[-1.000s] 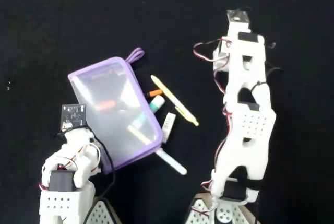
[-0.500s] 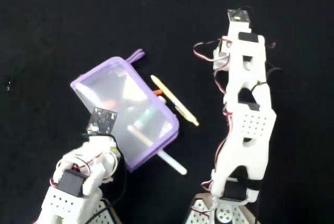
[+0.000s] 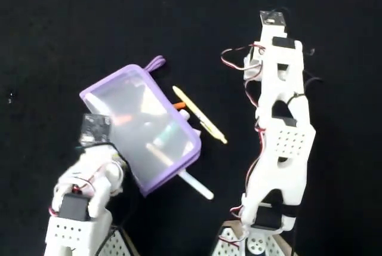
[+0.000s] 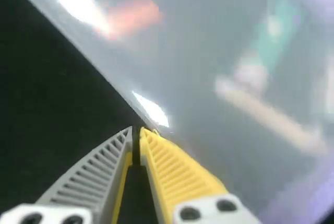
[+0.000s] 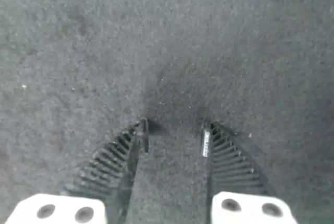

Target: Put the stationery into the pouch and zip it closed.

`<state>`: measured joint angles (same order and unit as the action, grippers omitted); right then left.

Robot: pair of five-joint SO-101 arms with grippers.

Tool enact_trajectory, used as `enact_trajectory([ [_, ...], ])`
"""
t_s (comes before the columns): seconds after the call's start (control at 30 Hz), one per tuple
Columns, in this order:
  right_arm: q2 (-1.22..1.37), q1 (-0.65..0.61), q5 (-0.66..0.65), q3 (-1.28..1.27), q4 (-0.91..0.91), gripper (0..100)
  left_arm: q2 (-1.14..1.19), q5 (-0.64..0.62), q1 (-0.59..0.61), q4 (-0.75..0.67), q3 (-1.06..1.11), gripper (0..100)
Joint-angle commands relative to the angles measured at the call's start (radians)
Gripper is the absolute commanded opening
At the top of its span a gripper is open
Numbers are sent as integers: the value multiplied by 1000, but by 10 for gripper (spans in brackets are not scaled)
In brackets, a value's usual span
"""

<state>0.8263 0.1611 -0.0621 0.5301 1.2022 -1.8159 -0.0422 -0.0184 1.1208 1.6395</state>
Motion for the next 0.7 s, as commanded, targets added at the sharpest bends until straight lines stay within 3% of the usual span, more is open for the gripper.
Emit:
enact_trajectory([
  [0.0, 5, 17, 3, 38, -41, 170, -8, 9, 183, -153, -93, 30],
  [0.17, 5, 17, 2, 38, -41, 170, -5, 68, 486, -477, -62, 30],
  [0.3, 5, 17, 2, 38, -41, 170, -3, 72, 552, -683, 33, 30],
  [0.43, 5, 17, 2, 38, -41, 170, -2, 120, 542, -687, 61, 30],
  [0.67, 5, 15, 2, 36, -41, 170, 11, 72, 542, -680, 27, 55],
])
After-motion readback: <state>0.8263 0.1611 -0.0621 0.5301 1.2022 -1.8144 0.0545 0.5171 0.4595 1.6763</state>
